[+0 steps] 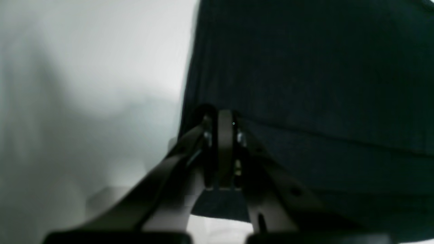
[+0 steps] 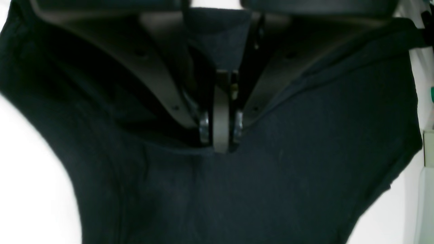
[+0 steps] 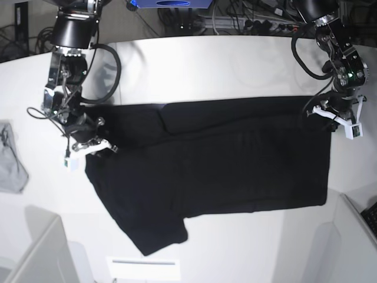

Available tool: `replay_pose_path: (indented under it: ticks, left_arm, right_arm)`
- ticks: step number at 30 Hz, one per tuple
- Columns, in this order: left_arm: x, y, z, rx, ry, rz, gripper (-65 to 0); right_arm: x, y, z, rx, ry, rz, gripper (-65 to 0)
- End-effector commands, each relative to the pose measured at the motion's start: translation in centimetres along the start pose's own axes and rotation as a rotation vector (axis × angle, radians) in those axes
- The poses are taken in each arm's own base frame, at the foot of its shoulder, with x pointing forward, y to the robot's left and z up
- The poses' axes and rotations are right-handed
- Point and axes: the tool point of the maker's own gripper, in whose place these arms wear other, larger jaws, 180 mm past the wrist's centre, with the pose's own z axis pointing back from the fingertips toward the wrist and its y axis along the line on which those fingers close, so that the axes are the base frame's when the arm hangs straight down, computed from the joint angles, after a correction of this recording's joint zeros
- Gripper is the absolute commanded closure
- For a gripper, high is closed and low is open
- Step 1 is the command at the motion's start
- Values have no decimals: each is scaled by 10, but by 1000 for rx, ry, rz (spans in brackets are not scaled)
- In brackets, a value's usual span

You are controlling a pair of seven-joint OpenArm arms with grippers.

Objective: Fold the T-shirt properly
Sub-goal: 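Lift the shoulders and drag them toward the hem, folding the shirt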

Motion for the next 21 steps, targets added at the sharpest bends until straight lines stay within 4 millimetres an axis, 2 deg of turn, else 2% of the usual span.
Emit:
replay_pose_path:
  ticks: [1,7,12,18,21]
  left_arm:
    - [14,3,2,5,-41,-5,0]
    - [10,4,-3,4,-30,8,0]
    - [11,7,-6,7,-25,6,0]
    - [18,6,-7,5,-39,7,0]
    - [14,7,-10,5,-28,17,0]
  right_arm:
    - [22,8,2,23,-59,14,0]
    - [28,13,1,33,-65,21,0]
    - [28,34,-5,67,-40,111,0]
    - [27,29,-14,55,-20,98,0]
    - [25,27,-15,51,-14,93,0]
